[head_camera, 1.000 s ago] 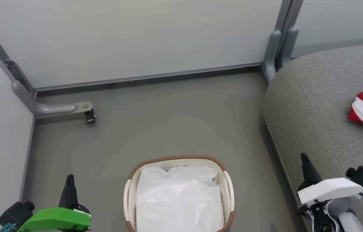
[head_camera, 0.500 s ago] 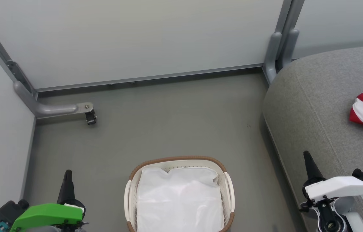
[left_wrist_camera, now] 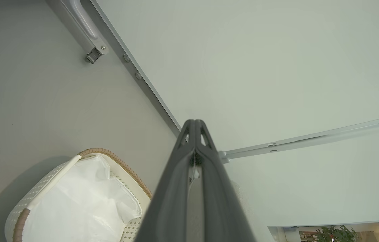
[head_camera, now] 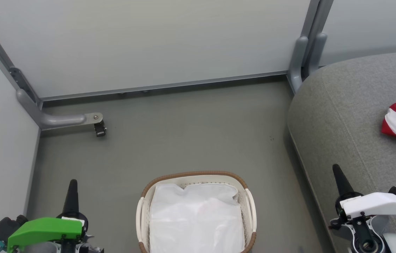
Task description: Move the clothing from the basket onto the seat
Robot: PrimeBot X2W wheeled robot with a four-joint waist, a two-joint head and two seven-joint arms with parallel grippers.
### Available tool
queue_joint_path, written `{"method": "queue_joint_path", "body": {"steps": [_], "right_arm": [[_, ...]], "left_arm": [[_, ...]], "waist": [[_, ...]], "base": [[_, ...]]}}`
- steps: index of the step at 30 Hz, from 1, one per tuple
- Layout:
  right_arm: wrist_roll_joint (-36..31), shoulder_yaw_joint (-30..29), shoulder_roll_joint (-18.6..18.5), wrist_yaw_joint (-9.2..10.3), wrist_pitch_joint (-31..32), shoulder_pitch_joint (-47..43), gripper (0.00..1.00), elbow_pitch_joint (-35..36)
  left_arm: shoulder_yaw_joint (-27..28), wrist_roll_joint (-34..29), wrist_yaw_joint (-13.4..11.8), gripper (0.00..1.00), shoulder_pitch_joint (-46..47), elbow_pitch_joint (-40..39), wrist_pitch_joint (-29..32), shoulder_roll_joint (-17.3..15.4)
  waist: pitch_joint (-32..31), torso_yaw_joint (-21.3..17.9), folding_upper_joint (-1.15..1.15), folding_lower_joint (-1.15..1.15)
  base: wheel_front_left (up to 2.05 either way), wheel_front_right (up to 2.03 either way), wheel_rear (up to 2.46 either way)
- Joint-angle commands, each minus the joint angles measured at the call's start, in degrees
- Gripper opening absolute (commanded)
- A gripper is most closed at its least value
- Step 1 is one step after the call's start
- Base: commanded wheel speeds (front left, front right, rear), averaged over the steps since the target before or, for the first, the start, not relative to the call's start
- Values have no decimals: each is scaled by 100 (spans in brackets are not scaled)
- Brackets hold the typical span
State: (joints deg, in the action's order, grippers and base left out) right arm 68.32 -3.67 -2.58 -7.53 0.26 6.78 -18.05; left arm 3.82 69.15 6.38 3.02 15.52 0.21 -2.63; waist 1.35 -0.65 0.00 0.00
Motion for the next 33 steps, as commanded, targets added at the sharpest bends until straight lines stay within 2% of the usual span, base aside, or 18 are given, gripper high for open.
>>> {"method": "queue_joint_path", "body": {"steps": [1,33], "right_arm": [[153,-40,-32,5,38,7,0,84],[1660,-215,-42,6,442,-50,0,309]], "left_arm": [[42,150,25,0,142,-48,38,-29],[206,1611,91,0,296,-128,440,-36]], "waist": [[-3,2,0,0],[-73,41,0,0]], "base": [[0,0,0],[0,0,0]]}}
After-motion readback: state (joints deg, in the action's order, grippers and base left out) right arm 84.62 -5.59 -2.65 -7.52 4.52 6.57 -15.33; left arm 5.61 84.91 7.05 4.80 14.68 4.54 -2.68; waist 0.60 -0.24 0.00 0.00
